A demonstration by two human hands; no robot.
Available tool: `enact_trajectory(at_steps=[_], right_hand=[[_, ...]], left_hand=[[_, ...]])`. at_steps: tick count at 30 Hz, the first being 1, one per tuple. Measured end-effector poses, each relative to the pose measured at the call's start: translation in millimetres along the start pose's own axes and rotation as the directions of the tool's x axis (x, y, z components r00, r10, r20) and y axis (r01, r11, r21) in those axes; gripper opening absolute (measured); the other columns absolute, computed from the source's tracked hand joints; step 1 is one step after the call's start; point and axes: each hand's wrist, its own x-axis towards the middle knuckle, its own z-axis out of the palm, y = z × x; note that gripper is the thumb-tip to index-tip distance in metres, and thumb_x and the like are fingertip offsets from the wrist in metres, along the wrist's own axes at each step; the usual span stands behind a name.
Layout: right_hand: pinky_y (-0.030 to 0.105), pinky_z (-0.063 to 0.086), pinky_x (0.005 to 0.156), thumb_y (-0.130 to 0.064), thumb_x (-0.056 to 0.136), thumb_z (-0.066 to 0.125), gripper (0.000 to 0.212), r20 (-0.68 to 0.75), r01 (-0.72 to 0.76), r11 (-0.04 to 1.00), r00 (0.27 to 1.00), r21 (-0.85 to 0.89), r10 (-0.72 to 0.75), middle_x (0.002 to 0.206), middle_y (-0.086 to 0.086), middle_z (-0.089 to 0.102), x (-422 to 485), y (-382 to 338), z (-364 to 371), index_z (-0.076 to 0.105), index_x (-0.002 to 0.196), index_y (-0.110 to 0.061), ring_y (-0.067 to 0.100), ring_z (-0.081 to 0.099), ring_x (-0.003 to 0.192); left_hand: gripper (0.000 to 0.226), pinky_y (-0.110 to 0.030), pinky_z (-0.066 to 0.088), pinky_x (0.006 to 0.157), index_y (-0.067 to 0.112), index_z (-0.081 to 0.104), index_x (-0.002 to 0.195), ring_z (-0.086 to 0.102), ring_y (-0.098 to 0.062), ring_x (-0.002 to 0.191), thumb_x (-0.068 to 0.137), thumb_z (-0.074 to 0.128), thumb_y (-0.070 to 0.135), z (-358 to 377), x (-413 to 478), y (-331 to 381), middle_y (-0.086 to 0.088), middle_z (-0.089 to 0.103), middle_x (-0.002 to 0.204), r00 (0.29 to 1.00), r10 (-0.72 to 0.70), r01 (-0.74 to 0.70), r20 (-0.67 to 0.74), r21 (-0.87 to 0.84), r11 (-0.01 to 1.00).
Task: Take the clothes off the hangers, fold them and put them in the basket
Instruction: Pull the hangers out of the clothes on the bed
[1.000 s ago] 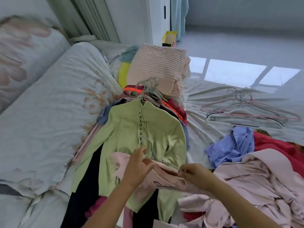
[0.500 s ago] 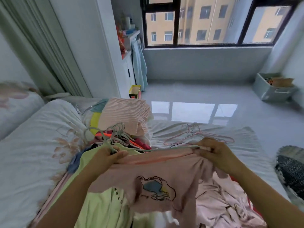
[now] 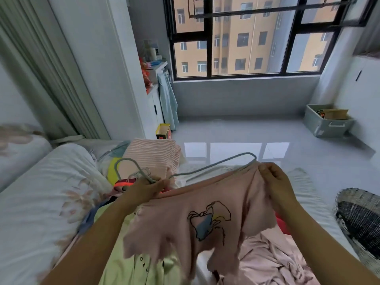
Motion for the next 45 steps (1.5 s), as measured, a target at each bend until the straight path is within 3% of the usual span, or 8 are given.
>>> enact_trajectory(at_steps=[5, 10, 16, 26, 32, 35, 38, 45], right_hand=[[0.021, 0.042, 0.062, -0.015, 0.095, 0.049, 0.018, 0.012, -0.071, 0.996, 0.997, 0.045, 0.07, 0.081, 0.001, 0.062, -5, -9, 6, 0.062, 0.083, -0.014, 0.013, 0.053, 0.073], [0.026, 0.047, 0.068, -0.027, 0.086, 0.065, 0.008, 0.29, -0.058, 0.992, 0.953, -0.116, 0.089, 0.078, -0.008, 0.071, -15, -21, -9, 0.071, 0.086, -0.023, 0.01, 0.065, 0.074], [0.013, 0.048, 0.059, -0.016, 0.088, 0.061, 0.011, 0.07, -0.03, 0.995, 0.997, 0.091, 0.024, 0.077, -0.013, 0.07, -16, -30, -6, 0.07, 0.087, -0.021, 0.0, 0.064, 0.069], [0.027, 0.048, 0.069, -0.018, 0.094, 0.054, 0.012, -0.062, -0.208, 0.881, 0.964, 0.425, 0.258, 0.088, 0.002, 0.064, -15, -10, 11, 0.064, 0.086, -0.017, 0.015, 0.058, 0.079], [0.028, 0.046, 0.082, -0.017, 0.095, 0.051, 0.017, 0.1, -0.131, 0.979, 0.988, 0.155, 0.116, 0.097, -0.002, 0.066, -19, -9, -4, 0.067, 0.1, -0.016, 0.014, 0.059, 0.09], [0.023, 0.041, 0.072, -0.019, 0.092, 0.056, 0.007, 0.126, -0.051, 0.999, 0.991, 0.019, 0.048, 0.091, -0.003, 0.059, -17, -11, -9, 0.06, 0.091, -0.013, 0.012, 0.053, 0.085], [0.022, 0.038, 0.068, -0.025, 0.086, 0.067, 0.024, 0.095, 0.042, 0.989, 0.995, -0.139, -0.029, 0.087, -0.005, 0.05, -16, -10, -7, 0.051, 0.096, -0.011, 0.009, 0.048, 0.078], [0.006, 0.036, 0.052, -0.01, 0.085, 0.064, 0.014, -0.078, 0.121, 0.989, 0.989, -0.081, -0.128, 0.072, -0.002, 0.052, -11, -4, -7, 0.053, 0.077, -0.009, -0.001, 0.046, 0.059]], left_hand=[[0.046, -0.02, 0.019, 0.044, 0.022, 0.041, 0.047, 0.023, -0.005, 0.04, 0.091, 0.057, 0.025, -5, 0, -18, 0.009, 0.028, 0.043, 0.999, -0.014, 0.012, -0.046, -0.048, 0.999], [0.049, -0.02, 0.02, 0.044, 0.018, 0.034, 0.052, 0.024, -0.005, 0.04, 0.09, 0.06, 0.032, -3, -7, -18, 0.007, 0.027, 0.043, 0.986, 0.055, -0.065, -0.158, -0.054, 0.996], [0.06, -0.019, 0.018, 0.043, 0.019, 0.035, 0.044, 0.022, -0.009, 0.037, 0.075, 0.053, 0.067, 6, -20, -21, 0.001, 0.027, 0.043, 0.999, -0.03, 0.025, -0.043, -0.103, 0.994], [0.05, -0.017, 0.017, 0.039, 0.021, 0.033, 0.047, 0.019, -0.008, 0.039, 0.088, 0.054, 0.038, 32, -26, -28, -0.001, 0.026, 0.047, 0.981, -0.131, 0.094, -0.143, -0.239, 0.966], [0.055, -0.027, 0.014, 0.049, 0.023, 0.032, 0.04, 0.019, -0.008, 0.038, 0.089, 0.053, 0.037, 25, -28, -21, 0.002, 0.025, 0.043, 0.974, -0.079, 0.039, -0.214, -0.186, 0.982], [0.057, -0.027, 0.015, 0.048, 0.02, 0.03, 0.041, 0.018, -0.008, 0.038, 0.093, 0.051, 0.031, 27, -30, -12, 0.004, 0.024, 0.041, 0.966, -0.006, -0.029, -0.257, -0.132, 0.991], [0.054, -0.023, 0.018, 0.045, 0.012, 0.031, 0.047, 0.019, -0.008, 0.037, 0.092, 0.05, 0.033, 29, -29, -5, 0.002, 0.024, 0.041, 0.96, 0.036, -0.066, -0.279, -0.1, 0.993], [0.056, -0.025, 0.023, 0.048, 0.012, 0.033, 0.043, 0.025, -0.009, 0.037, 0.089, 0.052, 0.037, 25, -25, -5, 0.002, 0.027, 0.038, 0.959, 0.07, -0.073, -0.275, -0.001, 0.997]])
